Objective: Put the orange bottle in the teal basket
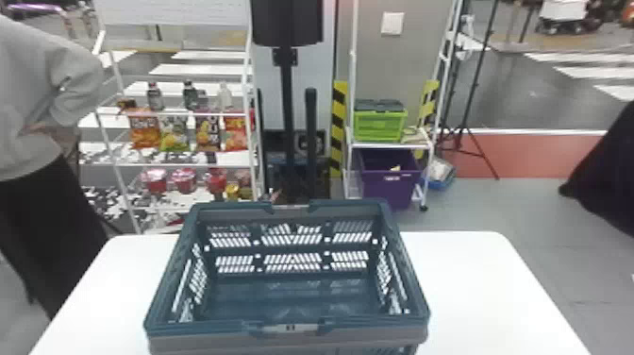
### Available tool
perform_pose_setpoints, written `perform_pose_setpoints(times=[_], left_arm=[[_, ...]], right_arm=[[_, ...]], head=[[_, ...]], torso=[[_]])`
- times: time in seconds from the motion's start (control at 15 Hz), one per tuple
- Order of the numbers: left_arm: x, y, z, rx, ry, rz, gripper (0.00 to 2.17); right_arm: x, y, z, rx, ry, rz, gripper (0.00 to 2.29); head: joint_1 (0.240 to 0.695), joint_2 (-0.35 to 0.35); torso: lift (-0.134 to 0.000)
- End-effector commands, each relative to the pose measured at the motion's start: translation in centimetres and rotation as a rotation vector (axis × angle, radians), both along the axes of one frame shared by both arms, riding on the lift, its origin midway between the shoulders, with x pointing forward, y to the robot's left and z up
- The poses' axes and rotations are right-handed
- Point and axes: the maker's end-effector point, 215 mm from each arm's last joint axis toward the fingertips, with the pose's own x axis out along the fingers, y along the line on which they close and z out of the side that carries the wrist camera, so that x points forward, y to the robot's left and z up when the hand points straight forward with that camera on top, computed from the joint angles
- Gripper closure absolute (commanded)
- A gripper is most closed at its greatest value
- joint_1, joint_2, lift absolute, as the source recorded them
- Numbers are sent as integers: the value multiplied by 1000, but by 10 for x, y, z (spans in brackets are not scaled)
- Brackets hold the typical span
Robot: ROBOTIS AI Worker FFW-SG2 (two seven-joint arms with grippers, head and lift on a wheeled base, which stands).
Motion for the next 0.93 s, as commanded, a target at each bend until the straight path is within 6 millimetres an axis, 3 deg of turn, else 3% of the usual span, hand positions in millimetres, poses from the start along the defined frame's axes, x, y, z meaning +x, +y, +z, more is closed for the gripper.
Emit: perform_pose_setpoints(times=[0.0, 0.53, 0.67, 0.87], left_arm=[[-4, 1, 3, -4, -7, 5, 512], [-4, 4, 14, -6, -34, 10, 515], [2, -4, 29, 67, -14, -6, 512], [21, 1, 69, 100, -18, -8, 515]], right_arm=[[1, 0, 1, -2, -3, 0, 130], [0, -5, -1, -5, 1, -11, 130], [1, -5, -2, -7, 1, -13, 130], [0, -5, -6, -9, 8, -15, 130]], head=[[499, 0], [499, 0], [499, 0], [499, 0]], torso=[[0], [0], [0], [0]])
